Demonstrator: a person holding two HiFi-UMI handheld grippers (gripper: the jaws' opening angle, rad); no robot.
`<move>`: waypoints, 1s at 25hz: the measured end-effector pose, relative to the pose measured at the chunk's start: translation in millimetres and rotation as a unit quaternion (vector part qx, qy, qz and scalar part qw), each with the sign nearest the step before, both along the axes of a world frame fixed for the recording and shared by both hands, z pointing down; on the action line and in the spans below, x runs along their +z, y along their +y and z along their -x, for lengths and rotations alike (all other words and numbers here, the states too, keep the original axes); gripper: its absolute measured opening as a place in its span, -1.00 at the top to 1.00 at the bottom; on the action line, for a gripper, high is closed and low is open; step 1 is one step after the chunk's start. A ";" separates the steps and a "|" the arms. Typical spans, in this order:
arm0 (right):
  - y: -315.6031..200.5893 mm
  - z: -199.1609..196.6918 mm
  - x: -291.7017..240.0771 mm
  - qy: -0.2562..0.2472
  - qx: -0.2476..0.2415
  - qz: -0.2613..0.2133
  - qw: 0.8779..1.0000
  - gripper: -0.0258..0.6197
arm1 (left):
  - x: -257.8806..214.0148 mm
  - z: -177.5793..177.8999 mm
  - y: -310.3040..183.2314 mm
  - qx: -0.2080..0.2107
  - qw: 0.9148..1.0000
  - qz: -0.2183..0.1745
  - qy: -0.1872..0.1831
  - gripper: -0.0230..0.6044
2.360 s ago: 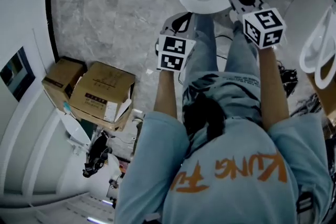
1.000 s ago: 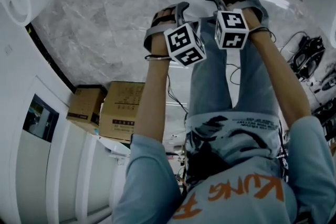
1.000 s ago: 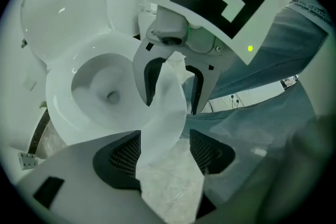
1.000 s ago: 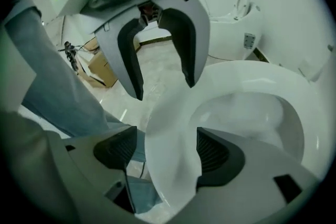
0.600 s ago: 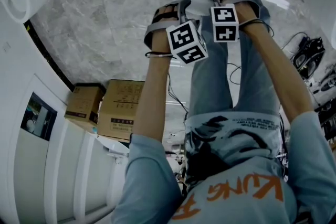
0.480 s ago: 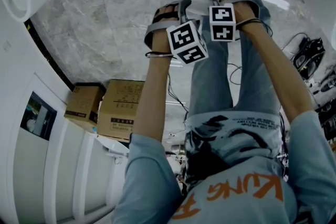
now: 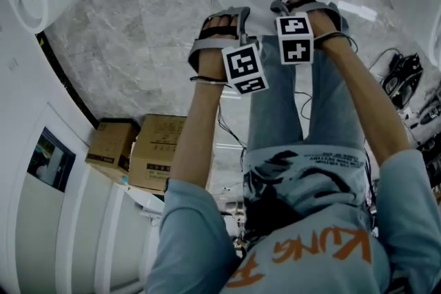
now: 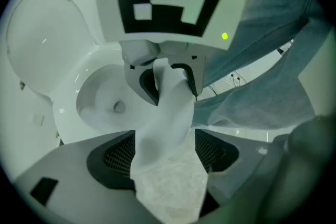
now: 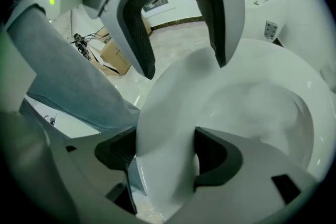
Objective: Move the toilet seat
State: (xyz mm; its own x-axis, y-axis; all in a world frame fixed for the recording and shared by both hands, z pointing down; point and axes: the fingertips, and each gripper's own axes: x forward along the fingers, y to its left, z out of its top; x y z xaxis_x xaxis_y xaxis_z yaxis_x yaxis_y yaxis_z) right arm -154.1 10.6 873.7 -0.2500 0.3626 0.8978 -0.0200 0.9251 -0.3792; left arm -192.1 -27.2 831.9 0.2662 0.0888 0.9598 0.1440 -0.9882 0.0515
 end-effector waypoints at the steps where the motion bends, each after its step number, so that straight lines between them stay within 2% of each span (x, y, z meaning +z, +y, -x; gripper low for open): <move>1: -0.7 -0.2 -7.1 -0.008 0.001 0.005 1.000 -0.11 | -3.3 -0.8 -0.5 0.020 1.000 -0.010 0.000 -0.15; 4: -1.5 -1.9 -29.6 -0.027 0.005 0.022 0.999 -0.11 | -15.0 -7.4 0.9 0.064 0.997 -0.032 0.005 -0.16; 8: -4.8 -5.6 -60.7 -0.045 0.007 0.040 0.998 -0.10 | -30.7 -21.3 4.9 0.107 0.993 -0.041 0.008 -0.18; 11: -3.6 -7.4 -84.3 -0.054 0.005 0.062 0.997 -0.09 | -43.8 -28.7 16.3 0.158 0.987 -0.037 0.006 -0.19; 13: -10.3 -10.8 -97.3 -0.059 0.005 0.070 0.996 -0.09 | -49.2 -34.4 12.0 0.186 0.981 -0.051 0.003 -0.19; 17: -16.7 -20.2 -124.4 -0.065 0.005 0.076 0.995 -0.08 | -65.2 -44.9 -4.4 0.190 0.978 -0.079 -0.009 -0.16; 20: -22.3 -25.0 -143.3 -0.066 0.002 0.079 0.995 -0.06 | -84.2 -49.0 -9.2 0.194 0.978 -0.070 -0.007 -0.03; 25: -34.2 -31.5 -175.6 -0.072 0.012 0.074 0.995 -0.03 | -117.8 -55.1 -19.6 0.194 0.979 -0.057 0.005 0.02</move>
State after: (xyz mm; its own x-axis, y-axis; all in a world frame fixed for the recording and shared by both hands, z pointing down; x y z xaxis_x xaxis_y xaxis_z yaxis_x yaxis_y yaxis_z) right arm -122.7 -23.6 698.1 -0.3821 0.4804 0.7894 0.0220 0.8587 -0.5120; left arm -137.0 -46.8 714.2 0.2433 0.0786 0.9668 0.5099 -0.8582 -0.0586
